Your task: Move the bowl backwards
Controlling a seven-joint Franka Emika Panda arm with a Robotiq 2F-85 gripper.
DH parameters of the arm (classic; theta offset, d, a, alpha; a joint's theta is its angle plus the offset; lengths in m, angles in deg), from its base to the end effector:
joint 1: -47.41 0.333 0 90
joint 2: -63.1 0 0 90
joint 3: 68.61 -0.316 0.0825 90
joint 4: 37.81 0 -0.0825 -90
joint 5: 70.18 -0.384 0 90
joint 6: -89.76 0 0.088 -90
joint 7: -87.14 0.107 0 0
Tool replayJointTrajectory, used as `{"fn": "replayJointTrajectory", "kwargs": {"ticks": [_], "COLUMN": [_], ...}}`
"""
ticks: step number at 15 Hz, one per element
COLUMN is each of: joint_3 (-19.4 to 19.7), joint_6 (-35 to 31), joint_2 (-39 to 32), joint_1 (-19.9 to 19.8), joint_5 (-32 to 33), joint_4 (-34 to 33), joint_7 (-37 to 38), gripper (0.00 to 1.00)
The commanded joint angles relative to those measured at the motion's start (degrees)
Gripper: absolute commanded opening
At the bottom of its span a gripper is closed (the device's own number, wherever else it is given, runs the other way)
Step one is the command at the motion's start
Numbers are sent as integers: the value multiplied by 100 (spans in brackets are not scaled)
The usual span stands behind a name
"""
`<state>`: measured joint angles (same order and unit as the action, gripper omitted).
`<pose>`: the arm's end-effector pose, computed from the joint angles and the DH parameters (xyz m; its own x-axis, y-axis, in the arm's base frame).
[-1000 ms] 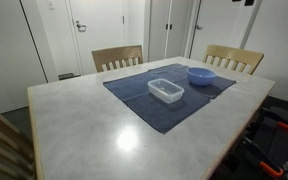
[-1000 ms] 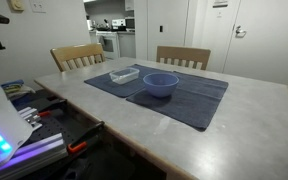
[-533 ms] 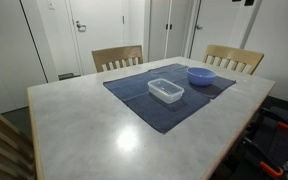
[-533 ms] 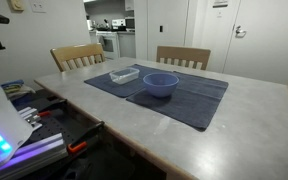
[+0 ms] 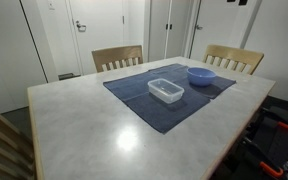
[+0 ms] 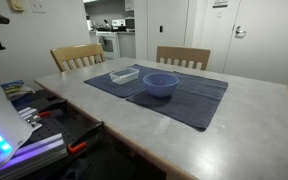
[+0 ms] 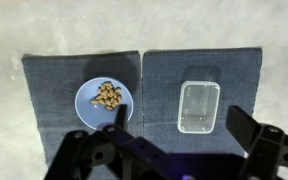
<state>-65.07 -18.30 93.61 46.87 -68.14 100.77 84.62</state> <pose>0.3882 -0.0322 0.4990 1.0000 -0.0076 -0.0010 -0.0076 -1.0000 0.0024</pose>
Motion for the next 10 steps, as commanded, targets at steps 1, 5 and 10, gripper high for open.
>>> {"fn": "replayJointTrajectory", "kwargs": {"ticks": [1,5,10], "joint_3": [158,264,254], "joint_6": [-106,-331,-1234], "joint_2": [-766,-1352,-1968], "joint_1": [-54,27,8], "joint_5": [88,-200,-671], "joint_4": [-615,-971,-870], "joint_7": [-487,-847,-1164], "gripper": [100,100,100]}}
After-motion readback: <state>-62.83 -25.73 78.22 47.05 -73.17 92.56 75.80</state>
